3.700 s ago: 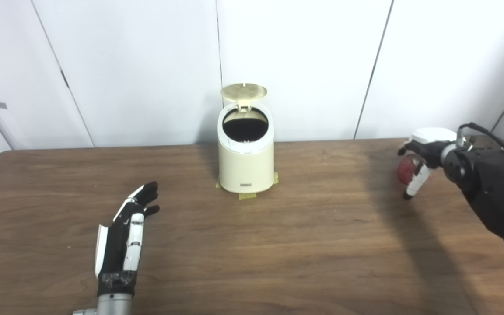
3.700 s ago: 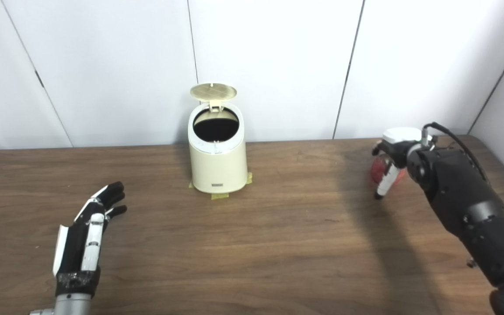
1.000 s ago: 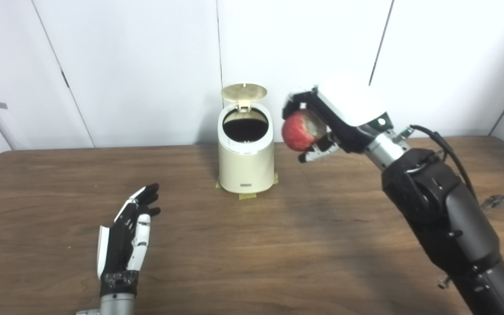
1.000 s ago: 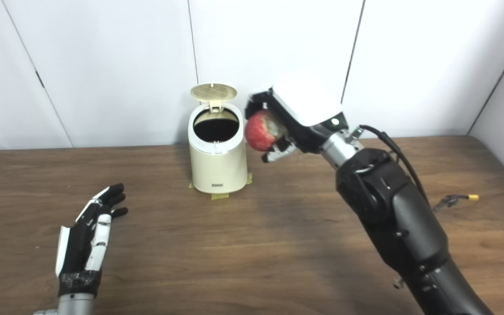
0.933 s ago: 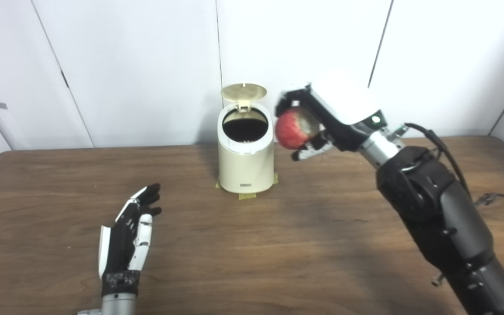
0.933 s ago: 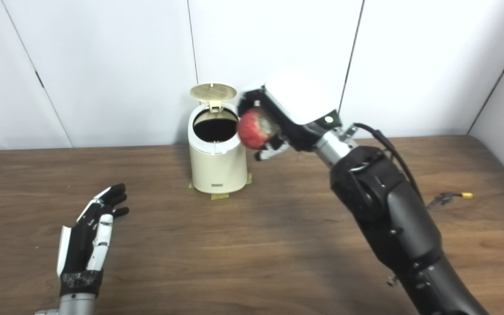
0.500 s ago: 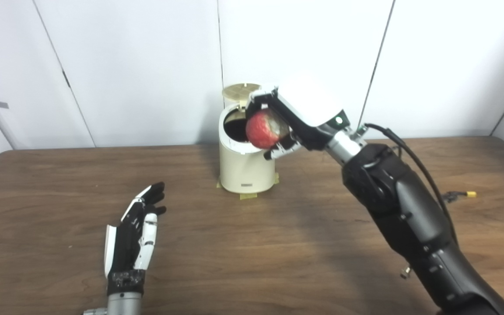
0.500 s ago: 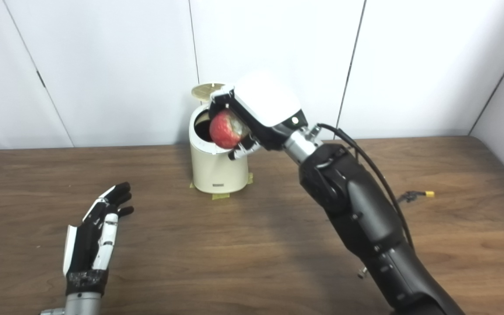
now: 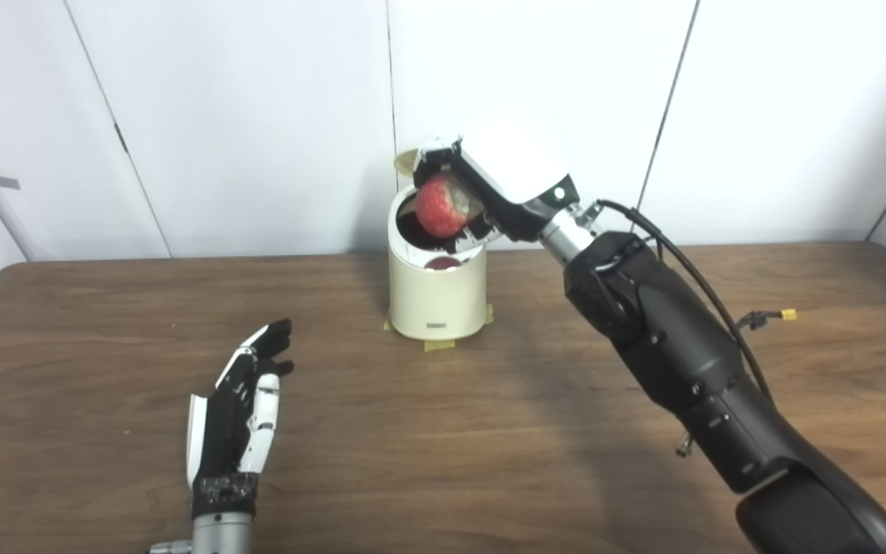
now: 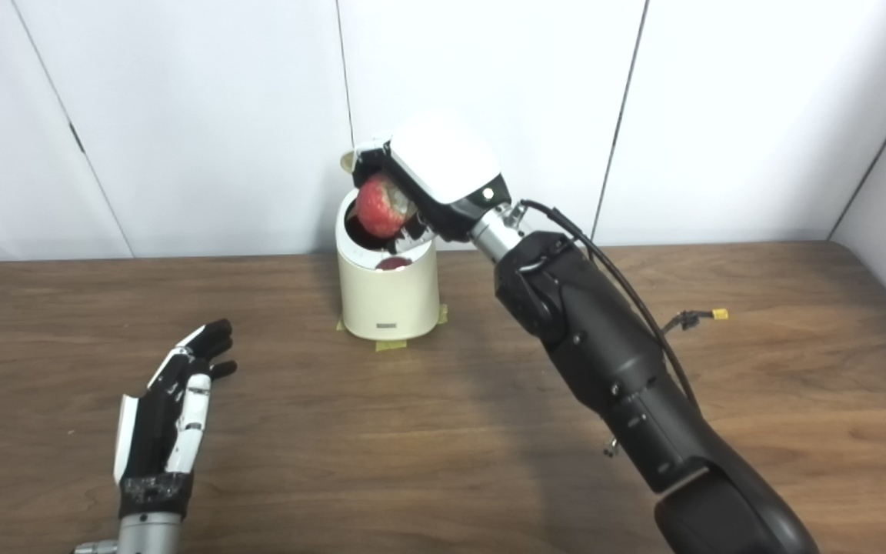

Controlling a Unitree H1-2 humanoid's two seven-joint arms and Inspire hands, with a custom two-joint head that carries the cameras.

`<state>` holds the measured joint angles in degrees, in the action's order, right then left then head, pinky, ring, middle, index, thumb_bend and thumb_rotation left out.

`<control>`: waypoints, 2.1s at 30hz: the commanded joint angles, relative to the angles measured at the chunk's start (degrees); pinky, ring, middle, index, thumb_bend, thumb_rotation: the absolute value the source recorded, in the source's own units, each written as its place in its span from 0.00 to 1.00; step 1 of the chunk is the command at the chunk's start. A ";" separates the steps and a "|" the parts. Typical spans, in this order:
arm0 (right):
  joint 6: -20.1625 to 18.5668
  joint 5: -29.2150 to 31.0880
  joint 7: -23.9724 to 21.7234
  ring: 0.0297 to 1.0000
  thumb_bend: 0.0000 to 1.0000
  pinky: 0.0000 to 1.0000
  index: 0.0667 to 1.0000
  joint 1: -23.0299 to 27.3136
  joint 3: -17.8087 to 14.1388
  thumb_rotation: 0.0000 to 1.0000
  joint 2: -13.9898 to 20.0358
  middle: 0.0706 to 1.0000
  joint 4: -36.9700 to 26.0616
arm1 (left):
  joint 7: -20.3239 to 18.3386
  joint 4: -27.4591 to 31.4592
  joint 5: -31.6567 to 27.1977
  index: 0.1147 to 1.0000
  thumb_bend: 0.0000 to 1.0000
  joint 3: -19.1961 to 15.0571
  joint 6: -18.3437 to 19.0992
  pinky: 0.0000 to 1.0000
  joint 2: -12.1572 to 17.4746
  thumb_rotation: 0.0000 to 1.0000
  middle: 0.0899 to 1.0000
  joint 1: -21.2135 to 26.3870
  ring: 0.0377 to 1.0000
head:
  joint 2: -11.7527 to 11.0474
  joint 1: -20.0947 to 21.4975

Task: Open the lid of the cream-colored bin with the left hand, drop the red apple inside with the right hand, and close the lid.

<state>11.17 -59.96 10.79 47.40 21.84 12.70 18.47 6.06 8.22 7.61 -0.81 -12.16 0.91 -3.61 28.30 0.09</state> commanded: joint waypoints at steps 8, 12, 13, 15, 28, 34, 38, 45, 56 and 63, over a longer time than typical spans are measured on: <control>-0.10 -0.44 6.25 0.41 0.51 0.32 0.43 5.57 1.74 0.00 -0.10 0.54 4.41 | 0.44 -0.30 0.04 0.79 0.13 0.84 -2.46 0.77 -1.41 0.77 0.83 -0.67 0.84 | 0.20 -0.07; -0.92 -0.51 6.43 0.43 0.51 0.36 0.42 5.70 2.18 0.00 -0.09 0.54 5.44 | 0.39 -0.11 0.03 0.79 0.12 0.92 -2.21 0.76 -1.38 0.76 0.83 -0.72 0.84 | 0.38 -0.09; -1.29 -1.04 6.93 0.44 0.51 0.37 0.42 5.76 2.38 0.00 -0.07 0.54 5.76 | 0.38 0.08 0.14 0.79 0.12 0.95 -2.06 0.76 -1.39 0.75 0.83 -0.76 0.84 | 0.55 -0.16; -1.65 -1.89 8.03 0.45 0.51 0.40 0.42 5.85 2.70 0.00 -0.02 0.54 6.23 | 0.37 0.30 0.31 0.79 0.13 0.99 -1.91 0.76 -1.39 0.75 0.83 -0.79 0.84 | 0.59 -0.12; -3.10 -2.04 6.59 0.71 0.95 0.56 0.70 4.99 3.10 0.02 0.32 0.76 5.02 | 0.58 -0.04 0.74 0.79 0.14 0.96 -1.89 0.76 -1.36 0.81 0.83 -0.30 0.84 | 1.26 -0.24; -3.76 -1.49 5.03 0.76 0.96 0.60 0.75 4.80 2.83 0.05 0.39 0.83 3.95 | 0.26 0.10 0.43 0.79 0.16 0.95 -1.49 0.76 -1.14 0.79 0.83 -0.16 0.84 | 1.71 -0.14; -4.02 -1.41 4.50 0.77 0.96 0.62 0.75 4.72 2.76 0.05 0.40 0.83 3.40 | 0.18 0.55 0.45 0.79 0.16 1.01 -1.00 0.76 -1.25 0.79 0.83 -0.16 0.85 | 1.76 0.10; -2.02 -0.63 7.39 0.75 0.95 0.61 0.72 4.50 2.40 0.06 0.78 0.80 3.93 | 0.03 0.47 0.47 0.79 0.15 1.15 -1.17 0.76 -1.15 0.82 0.84 -0.11 0.85 | 1.83 0.32; 4.54 3.52 20.02 0.39 0.52 0.33 0.44 -2.20 -1.48 0.14 0.43 0.44 -2.92 | -0.02 -0.98 -0.99 0.77 0.15 1.53 -3.30 0.77 -1.47 0.73 0.83 0.11 0.84 | 2.10 0.37; 4.99 11.41 17.88 0.35 0.53 0.30 0.44 -11.38 -6.80 0.02 -1.78 0.44 -14.44 | -0.20 -1.13 -0.84 0.78 0.15 1.57 -3.80 0.77 -0.97 0.72 0.83 0.27 0.84 | 2.04 0.41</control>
<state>15.82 -50.74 28.29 34.59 16.80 11.13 7.12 5.83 7.59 6.32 0.49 -13.21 0.36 -3.28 30.32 0.44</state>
